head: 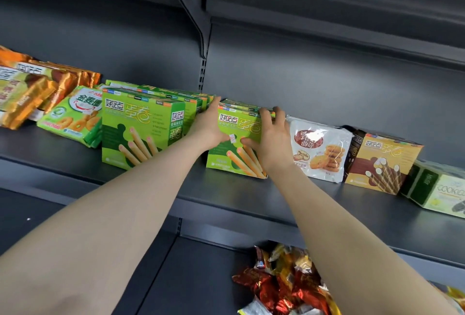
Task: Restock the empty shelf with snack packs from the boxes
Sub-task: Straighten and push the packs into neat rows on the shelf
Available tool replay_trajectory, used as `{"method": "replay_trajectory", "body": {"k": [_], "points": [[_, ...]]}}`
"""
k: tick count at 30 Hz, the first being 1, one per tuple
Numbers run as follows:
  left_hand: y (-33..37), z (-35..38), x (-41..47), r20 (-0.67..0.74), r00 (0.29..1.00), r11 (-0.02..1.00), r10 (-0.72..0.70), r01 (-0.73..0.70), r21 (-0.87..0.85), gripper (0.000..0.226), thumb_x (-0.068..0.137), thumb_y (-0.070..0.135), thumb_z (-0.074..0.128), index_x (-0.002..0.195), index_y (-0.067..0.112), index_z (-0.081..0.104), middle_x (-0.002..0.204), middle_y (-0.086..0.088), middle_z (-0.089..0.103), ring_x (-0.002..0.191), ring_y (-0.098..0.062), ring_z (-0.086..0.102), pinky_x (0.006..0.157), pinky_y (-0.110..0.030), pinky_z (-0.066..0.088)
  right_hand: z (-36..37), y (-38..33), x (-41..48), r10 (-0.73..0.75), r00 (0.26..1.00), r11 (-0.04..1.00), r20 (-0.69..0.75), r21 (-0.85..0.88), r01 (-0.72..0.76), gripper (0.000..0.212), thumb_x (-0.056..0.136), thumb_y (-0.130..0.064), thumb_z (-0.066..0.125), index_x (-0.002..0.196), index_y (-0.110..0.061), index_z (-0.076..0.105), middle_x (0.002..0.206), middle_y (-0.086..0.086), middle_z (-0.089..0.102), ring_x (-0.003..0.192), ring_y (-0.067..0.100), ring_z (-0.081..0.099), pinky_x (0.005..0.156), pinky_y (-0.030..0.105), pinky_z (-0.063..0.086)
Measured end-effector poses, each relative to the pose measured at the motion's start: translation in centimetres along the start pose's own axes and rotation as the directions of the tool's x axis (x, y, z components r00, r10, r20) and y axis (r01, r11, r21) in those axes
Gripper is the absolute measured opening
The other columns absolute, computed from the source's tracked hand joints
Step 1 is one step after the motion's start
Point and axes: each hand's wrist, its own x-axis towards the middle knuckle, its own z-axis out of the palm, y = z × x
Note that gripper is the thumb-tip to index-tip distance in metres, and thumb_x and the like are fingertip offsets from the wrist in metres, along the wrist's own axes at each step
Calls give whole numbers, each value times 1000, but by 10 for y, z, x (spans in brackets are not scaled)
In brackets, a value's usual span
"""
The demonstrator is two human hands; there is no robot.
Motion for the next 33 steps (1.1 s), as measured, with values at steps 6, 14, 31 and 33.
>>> {"method": "replay_trajectory", "body": {"k": [6, 14, 31, 33], "points": [[-3, 6, -7, -67, 997, 998, 48, -50, -25, 111, 77, 13, 83, 157, 26, 8, 140, -9, 56, 118, -30, 59, 98, -43, 51, -7, -1, 0, 15, 999, 993, 42, -114, -10, 82, 80, -45, 78, 145, -16, 38, 147, 15, 35, 133, 38, 35, 106, 48, 40], [-1, -8, -36, -67, 910, 902, 409, -393, 175, 99, 87, -7, 65, 158, 18, 1, 166, -6, -4, 151, -25, 14, 117, -33, 23, -30, -32, -23, 30, 998, 944, -54, -328, -46, 80, 87, -46, 69, 152, -19, 31, 152, 16, 35, 143, 37, 28, 110, 49, 34], [-138, -141, -83, -28, 730, 673, 683, -614, 413, 88, 92, 25, 67, 158, 12, 10, 166, -7, 1, 153, -24, -5, 122, -35, -4, -6, -170, -113, 92, 995, 919, -41, -381, -100, 83, 93, -32, 66, 157, -9, 17, 162, 16, 21, 151, 36, 16, 120, 46, 20], [-156, -151, -81, 0, 767, 686, 642, -574, 446, 97, 90, 32, 69, 158, 11, 4, 166, -8, -6, 152, -25, -9, 122, -37, -5, 5, -184, -113, 58, 997, 920, -43, -385, -70, 84, 91, -31, 70, 156, -8, 23, 161, 18, 24, 149, 38, 21, 119, 47, 22]]}}
